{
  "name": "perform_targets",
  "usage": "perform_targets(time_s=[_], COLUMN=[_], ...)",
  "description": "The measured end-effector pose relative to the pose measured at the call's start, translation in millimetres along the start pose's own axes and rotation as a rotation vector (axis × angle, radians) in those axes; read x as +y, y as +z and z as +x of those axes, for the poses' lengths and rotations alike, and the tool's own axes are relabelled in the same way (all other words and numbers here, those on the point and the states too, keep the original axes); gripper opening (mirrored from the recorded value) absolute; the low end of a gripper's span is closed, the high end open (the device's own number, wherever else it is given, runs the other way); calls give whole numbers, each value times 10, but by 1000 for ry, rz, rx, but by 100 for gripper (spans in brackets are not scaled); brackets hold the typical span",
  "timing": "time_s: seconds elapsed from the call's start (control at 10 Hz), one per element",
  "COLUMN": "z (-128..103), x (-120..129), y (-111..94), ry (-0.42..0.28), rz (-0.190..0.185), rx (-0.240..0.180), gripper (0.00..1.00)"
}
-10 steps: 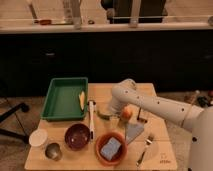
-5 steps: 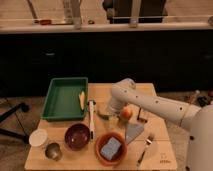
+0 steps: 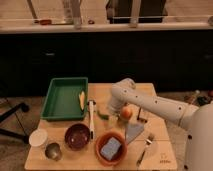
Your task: Place pepper in paper cup
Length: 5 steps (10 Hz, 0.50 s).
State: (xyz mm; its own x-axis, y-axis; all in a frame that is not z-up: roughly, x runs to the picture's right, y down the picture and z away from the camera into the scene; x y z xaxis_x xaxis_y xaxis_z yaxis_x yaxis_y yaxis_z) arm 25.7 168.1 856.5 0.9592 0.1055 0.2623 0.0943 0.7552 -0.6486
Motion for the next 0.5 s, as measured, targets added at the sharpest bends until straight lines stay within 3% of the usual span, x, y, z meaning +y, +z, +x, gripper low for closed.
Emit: perform_targets(time_s=[0.5], z=[81], x=[-98], y=[169], ry=[45], rz=[-16], rx=[-38], gripper=[77])
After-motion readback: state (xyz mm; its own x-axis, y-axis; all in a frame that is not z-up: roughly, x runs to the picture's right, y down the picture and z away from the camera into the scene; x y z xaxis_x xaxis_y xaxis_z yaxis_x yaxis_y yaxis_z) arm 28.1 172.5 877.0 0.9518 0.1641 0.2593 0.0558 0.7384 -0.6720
